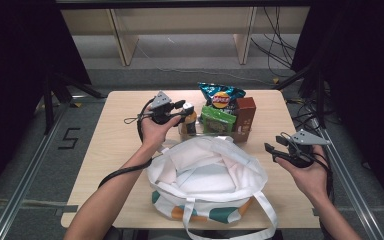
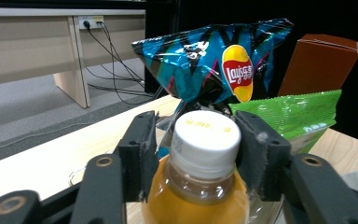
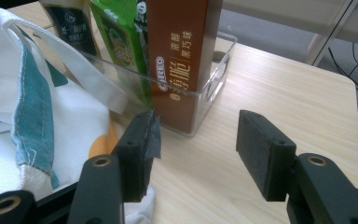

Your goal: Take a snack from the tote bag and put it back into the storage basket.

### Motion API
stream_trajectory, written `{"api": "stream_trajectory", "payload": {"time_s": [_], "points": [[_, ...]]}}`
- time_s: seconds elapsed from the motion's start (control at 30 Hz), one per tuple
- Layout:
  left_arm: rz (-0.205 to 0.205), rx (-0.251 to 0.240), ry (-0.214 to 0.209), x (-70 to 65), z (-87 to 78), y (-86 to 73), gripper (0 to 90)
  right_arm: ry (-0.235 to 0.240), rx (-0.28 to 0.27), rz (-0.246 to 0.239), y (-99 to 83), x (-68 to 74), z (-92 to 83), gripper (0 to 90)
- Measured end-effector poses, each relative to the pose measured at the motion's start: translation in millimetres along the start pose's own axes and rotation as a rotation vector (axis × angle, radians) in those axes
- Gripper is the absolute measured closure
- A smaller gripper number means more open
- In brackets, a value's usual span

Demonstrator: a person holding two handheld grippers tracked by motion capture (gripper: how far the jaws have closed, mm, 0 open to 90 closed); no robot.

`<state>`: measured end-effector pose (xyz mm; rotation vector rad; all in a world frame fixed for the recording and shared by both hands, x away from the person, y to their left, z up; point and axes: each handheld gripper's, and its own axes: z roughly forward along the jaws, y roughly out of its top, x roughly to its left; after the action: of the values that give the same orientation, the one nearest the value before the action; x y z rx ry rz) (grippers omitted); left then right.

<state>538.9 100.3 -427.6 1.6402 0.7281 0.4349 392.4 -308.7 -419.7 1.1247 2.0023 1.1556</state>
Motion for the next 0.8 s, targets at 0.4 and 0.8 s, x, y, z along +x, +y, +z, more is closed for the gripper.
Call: {"api": "stream_trajectory", "payload": {"time_s": [0.4, 0.8], "points": [[-0.027, -0.005, -0.012, -3.5, -7.2, 11.5, 33.9, 0.007, 0.006, 0.003, 0.8, 0.4, -0.8, 48.2], [-0.013, 0.004, -0.009, -10.1, -21.6, 19.4, 28.7, 0.0, 0.003, -0.006, 1.1, -0.3, -1.1, 48.1]]}}
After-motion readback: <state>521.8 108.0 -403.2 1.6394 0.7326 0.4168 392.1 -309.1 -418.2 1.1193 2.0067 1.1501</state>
